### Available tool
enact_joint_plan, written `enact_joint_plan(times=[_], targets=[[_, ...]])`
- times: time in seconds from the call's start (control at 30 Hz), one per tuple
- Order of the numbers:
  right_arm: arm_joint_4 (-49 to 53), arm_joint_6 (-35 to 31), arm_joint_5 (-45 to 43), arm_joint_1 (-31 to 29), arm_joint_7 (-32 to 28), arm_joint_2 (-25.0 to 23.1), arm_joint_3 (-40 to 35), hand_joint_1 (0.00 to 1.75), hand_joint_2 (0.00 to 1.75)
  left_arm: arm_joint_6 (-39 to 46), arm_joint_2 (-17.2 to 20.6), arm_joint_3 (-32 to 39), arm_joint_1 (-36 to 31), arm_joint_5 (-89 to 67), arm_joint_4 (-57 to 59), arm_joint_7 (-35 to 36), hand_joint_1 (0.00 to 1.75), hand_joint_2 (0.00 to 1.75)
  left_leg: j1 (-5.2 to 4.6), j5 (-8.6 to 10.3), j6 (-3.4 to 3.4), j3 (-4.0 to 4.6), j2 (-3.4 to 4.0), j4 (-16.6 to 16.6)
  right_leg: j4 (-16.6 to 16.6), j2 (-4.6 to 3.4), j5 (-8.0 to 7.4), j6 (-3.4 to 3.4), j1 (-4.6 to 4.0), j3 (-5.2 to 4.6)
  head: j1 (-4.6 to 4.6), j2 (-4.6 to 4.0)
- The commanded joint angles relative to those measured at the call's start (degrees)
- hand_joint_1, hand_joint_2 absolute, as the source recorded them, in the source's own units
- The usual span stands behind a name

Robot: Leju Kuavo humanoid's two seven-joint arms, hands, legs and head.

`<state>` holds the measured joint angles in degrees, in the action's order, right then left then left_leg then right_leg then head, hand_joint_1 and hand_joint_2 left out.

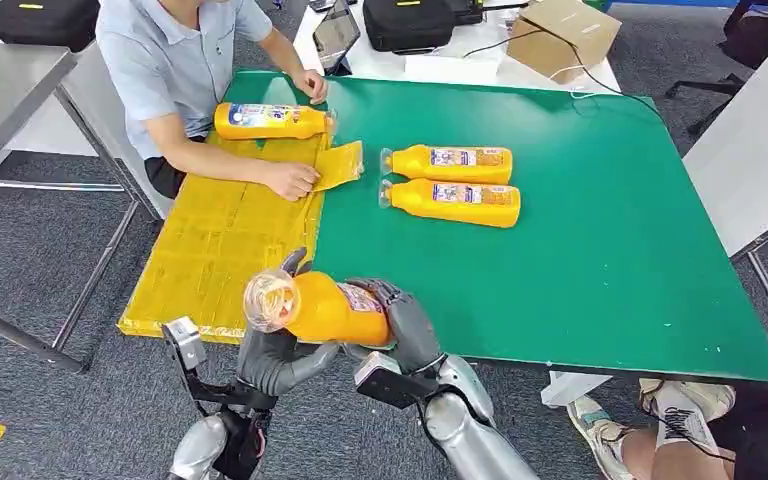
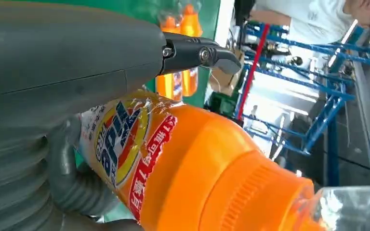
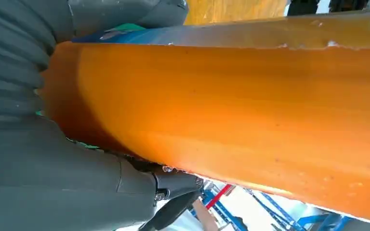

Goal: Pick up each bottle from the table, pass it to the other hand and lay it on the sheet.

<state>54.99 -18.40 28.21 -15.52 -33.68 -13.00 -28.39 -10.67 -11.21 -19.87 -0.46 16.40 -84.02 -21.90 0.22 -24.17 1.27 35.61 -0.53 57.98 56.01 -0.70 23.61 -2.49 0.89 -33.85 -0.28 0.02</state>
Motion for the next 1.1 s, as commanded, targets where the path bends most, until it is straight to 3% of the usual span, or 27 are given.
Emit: enact_joint_plan(times=[0.03,0.43,0.5,0.53,0.57,0.6,0.67,0.73,0.77,0.8,0.97,1.0,1.1], targets=[[-4.15,-1.23,1.81,-3.58,1.27,0.41,-2.74,1.75,1.75,1.0,0.99,-0.97,-2.48,-0.75,4.25,0.25,0.0,1.75,0.01,-0.04,-0.04,-0.18,0.04,-0.05,-0.04,0.03,0.05,0.08,-0.02,0.17,0.0,0.0],[-6.55,-1.17,-3.16,-4.08,-3.52,-2.84,-5.11,1.75,1.75,-5.14,0.34,-0.86,-5.04,9.02,6.46,2.92,0.05,1.75,0.03,-0.07,-0.06,-0.24,0.04,-0.05,-0.04,0.05,0.07,0.1,-0.05,0.23,0.0,0.0],[-6.45,-1.44,-3.61,-3.88,-3.8,-3.09,-5.03,1.75,1.75,-5.0,0.18,-0.66,-4.87,9.62,6.19,3.01,0.31,1.75,0.01,-0.02,-0.04,-0.12,0.02,-0.04,-0.02,0.04,0.03,0.06,-0.02,0.11,0.0,0.0],[-6.41,-1.3,-4.06,-3.78,-3.95,-3.14,-5.07,1.75,1.75,-4.83,0.22,-0.51,-4.73,10.13,6.01,3.19,0.68,1.75,0.03,-0.07,-0.05,-0.23,0.05,-0.04,-0.04,0.04,0.07,0.1,-0.05,0.23,0.02,0.0],[-6.41,-1.3,-4.06,-3.78,-3.95,-3.14,-5.07,1.75,1.75,-4.83,0.22,-0.51,-4.73,10.13,6.01,3.19,0.68,1.75,0.01,-0.05,-0.04,-0.17,0.07,-0.04,-0.03,0.0,0.04,0.07,-0.02,0.15,0.0,0.0],[-6.35,-1.29,-4.24,-3.62,-3.98,-3.17,-5.21,1.75,1.75,-4.74,0.43,-0.35,-4.62,10.33,5.81,3.23,1.61,1.75,0.02,-0.1,-0.07,-0.29,0.08,-0.04,-0.03,0.02,0.09,0.11,-0.04,0.27,0.02,0.0],[-6.29,-1.27,-4.31,-3.55,-4.0,-3.14,-5.33,1.75,1.75,-4.65,0.63,-0.13,-4.59,10.46,5.73,3.22,1.75,1.75,0.02,-0.05,-0.06,-0.21,0.05,-0.06,-0.05,0.04,0.05,0.1,-0.04,0.2,0.0,0.0],[-6.41,-1.02,-4.11,-3.55,-3.85,-2.89,-5.78,1.75,1.75,-4.43,0.63,0.54,-4.53,10.89,5.51,3.06,1.75,1.75,0.04,-0.07,-0.07,-0.24,0.03,-0.05,-0.05,0.06,0.07,0.11,-0.05,0.25,0.02,0.0],[-6.42,-0.9,-4.23,-3.51,-3.79,-2.86,-5.81,1.5,1.75,-4.35,0.62,0.74,-4.55,10.99,5.43,3.0,1.75,1.75,0.03,-0.07,-0.07,-0.23,0.05,-0.04,-0.05,0.03,0.06,0.1,-0.05,0.23,0.0,0.0],[-6.17,-1.11,-4.78,-3.16,-3.86,-3.04,-5.42,0.03,1.75,-4.22,0.59,1.1,-4.56,11.15,5.26,2.94,1.75,1.75,0.02,-0.02,-0.04,-0.11,0.05,-0.04,-0.04,0.01,0.02,0.07,-0.03,0.11,0.0,0.0],[-5.8,-0.55,-5.17,-2.91,-4.01,-3.05,-5.82,0.0,1.75,-4.2,0.52,1.28,-4.68,11.32,5.18,3.01,1.75,1.75,0.03,-0.03,-0.05,-0.15,0.02,-0.05,-0.05,0.05,0.04,0.08,-0.04,0.16,0.02,0.0],[-5.85,-0.62,-5.11,-2.95,-4.15,-2.98,-5.96,0.0,0.0,-4.22,0.43,1.3,-4.87,11.56,5.39,3.13,1.75,1.75,0.04,-0.09,-0.08,-0.27,0.05,-0.04,-0.04,0.06,0.09,0.13,-0.06,0.27,0.0,0.0],[-6.1,-1.59,-4.97,-3.11,-4.03,-3.11,-5.84,0.0,0.0,-3.63,0.34,1.86,-5.52,12.26,5.99,3.56,1.75,1.75,0.04,-0.09,-0.08,-0.3,-0.02,-0.05,-0.05,0.13,0.11,0.13,-0.06,0.32,0.0,0.0]])
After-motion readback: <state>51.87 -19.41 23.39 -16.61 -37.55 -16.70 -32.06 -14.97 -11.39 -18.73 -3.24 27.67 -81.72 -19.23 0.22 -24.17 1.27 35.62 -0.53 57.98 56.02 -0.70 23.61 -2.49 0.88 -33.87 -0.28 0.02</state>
